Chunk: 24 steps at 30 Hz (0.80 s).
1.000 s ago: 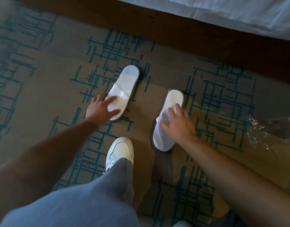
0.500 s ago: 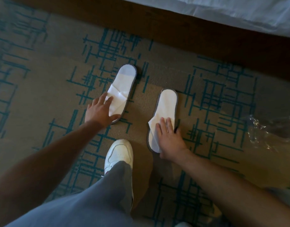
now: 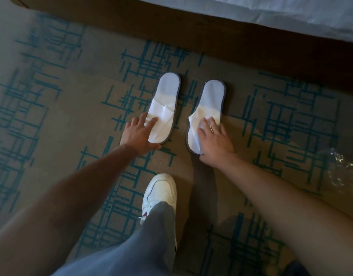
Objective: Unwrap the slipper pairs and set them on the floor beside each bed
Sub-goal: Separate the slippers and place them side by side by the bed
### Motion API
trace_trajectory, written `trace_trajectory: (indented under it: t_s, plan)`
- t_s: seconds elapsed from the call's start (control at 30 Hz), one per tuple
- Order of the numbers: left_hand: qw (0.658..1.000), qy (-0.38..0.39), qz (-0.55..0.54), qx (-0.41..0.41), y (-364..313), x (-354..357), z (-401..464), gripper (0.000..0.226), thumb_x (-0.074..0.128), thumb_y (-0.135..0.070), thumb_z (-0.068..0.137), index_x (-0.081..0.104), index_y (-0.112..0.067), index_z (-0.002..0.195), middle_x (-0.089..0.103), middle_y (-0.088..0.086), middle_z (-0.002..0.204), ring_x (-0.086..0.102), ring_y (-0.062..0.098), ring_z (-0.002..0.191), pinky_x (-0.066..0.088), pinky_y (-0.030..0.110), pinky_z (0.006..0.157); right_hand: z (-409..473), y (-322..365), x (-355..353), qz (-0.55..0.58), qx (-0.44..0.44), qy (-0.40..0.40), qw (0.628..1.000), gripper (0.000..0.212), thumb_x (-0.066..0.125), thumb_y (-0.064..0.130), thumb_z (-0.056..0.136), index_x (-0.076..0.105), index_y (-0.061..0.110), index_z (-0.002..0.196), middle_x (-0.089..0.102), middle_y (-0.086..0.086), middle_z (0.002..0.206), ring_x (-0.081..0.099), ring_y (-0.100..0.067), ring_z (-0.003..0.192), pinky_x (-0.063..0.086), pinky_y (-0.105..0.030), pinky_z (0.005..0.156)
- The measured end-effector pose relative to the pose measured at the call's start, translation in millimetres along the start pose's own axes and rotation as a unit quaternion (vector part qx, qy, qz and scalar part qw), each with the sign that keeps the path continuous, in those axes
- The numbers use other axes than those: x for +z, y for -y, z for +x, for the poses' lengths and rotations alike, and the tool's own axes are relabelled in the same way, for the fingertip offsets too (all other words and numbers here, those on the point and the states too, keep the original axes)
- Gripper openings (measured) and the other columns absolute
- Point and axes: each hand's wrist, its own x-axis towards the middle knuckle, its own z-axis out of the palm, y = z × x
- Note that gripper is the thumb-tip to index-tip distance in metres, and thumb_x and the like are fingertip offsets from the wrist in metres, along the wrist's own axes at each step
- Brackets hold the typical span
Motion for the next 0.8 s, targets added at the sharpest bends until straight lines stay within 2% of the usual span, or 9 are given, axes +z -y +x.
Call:
trace_trajectory:
  t_s: [0.13, 0.23, 0.3, 0.4, 0.53, 0.67, 0.8]
  plan:
    - [1.0, 0.006, -0.022, 0.002, 0, -5, 16, 0.108, 0.067, -0.073, 0.076, 0.014, -0.031, 0.161, 0.011, 0.014, 0.169, 0.012, 0.035, 0.156, 0.014, 0.051, 0.126, 20, -1, -21, -0.006, 0.015, 0.004, 1.0, 0.089, 0.077, 0.04, 0.078, 0.032, 0.015, 0.151, 0.018, -0.013, 0.163, 0.011, -0.037, 0.152, 0.025, -0.052, 0.119]
    - [0.997, 0.024, -0.071, -0.017, 5, -13, 29, 0.105, 0.065, -0.073, 0.078, 0.012, -0.035, 0.161, 0.006, 0.009, 0.171, 0.006, 0.032, 0.158, 0.013, 0.05, 0.126, 30, -6, -28, 0.04, 0.018, 0.014, 0.999, 0.078, 0.08, 0.029, 0.074, 0.039, 0.019, 0.14, 0.029, -0.009, 0.151, 0.026, -0.033, 0.141, 0.042, -0.047, 0.105]
    - [0.997, 0.039, -0.068, -0.016, 7, -15, 35, 0.106, 0.066, -0.071, 0.079, 0.008, -0.037, 0.161, 0.001, 0.007, 0.171, 0.003, 0.031, 0.158, 0.013, 0.05, 0.126, 35, -7, -29, 0.052, 0.024, 0.018, 0.998, 0.085, 0.081, 0.028, 0.073, 0.033, 0.022, 0.144, 0.024, -0.01, 0.154, 0.026, -0.033, 0.141, 0.045, -0.047, 0.102]
    - [0.996, 0.053, -0.071, -0.018, 7, -18, 38, 0.108, 0.069, -0.068, 0.079, 0.004, -0.041, 0.16, -0.003, 0.004, 0.171, 0.0, 0.03, 0.158, 0.014, 0.053, 0.125, 44, -8, -31, 0.031, 0.033, 0.024, 0.999, 0.097, 0.079, 0.04, 0.073, 0.023, 0.027, 0.152, 0.014, -0.015, 0.161, 0.021, -0.036, 0.146, 0.037, -0.048, 0.108]
    - [0.993, 0.062, -0.098, -0.031, 7, -18, 38, 0.106, 0.07, -0.066, 0.079, 0.004, -0.044, 0.159, -0.006, -0.001, 0.171, -0.002, 0.028, 0.158, 0.018, 0.061, 0.122, 55, -5, -35, -0.007, 0.03, 0.009, 0.999, 0.101, 0.078, 0.055, 0.067, 0.027, 0.028, 0.15, 0.023, -0.015, 0.157, 0.026, -0.037, 0.142, 0.033, -0.05, 0.107]
    - [0.994, 0.05, -0.093, -0.014, 10, -12, 39, 0.106, 0.071, -0.067, 0.077, 0.006, -0.047, 0.158, -0.003, -0.002, 0.171, -0.001, 0.03, 0.158, 0.016, 0.059, 0.124, 56, 1, -27, 0.055, 0.032, 0.039, 0.997, 0.112, 0.08, 0.052, 0.07, 0.015, 0.025, 0.156, 0.004, -0.011, 0.165, 0.003, -0.04, 0.152, 0.027, -0.061, 0.114]
    - [0.996, 0.045, -0.07, 0.031, 10, -2, 36, 0.107, 0.072, -0.065, 0.076, 0.006, -0.049, 0.157, -0.005, -0.004, 0.171, -0.003, 0.033, 0.158, 0.011, 0.058, 0.126, 52, 4, -25, 0.074, 0.004, 0.06, 0.995, 0.111, 0.082, 0.047, 0.072, 0.014, 0.026, 0.157, 0.001, -0.007, 0.167, -0.001, -0.04, 0.153, 0.027, -0.061, 0.115]
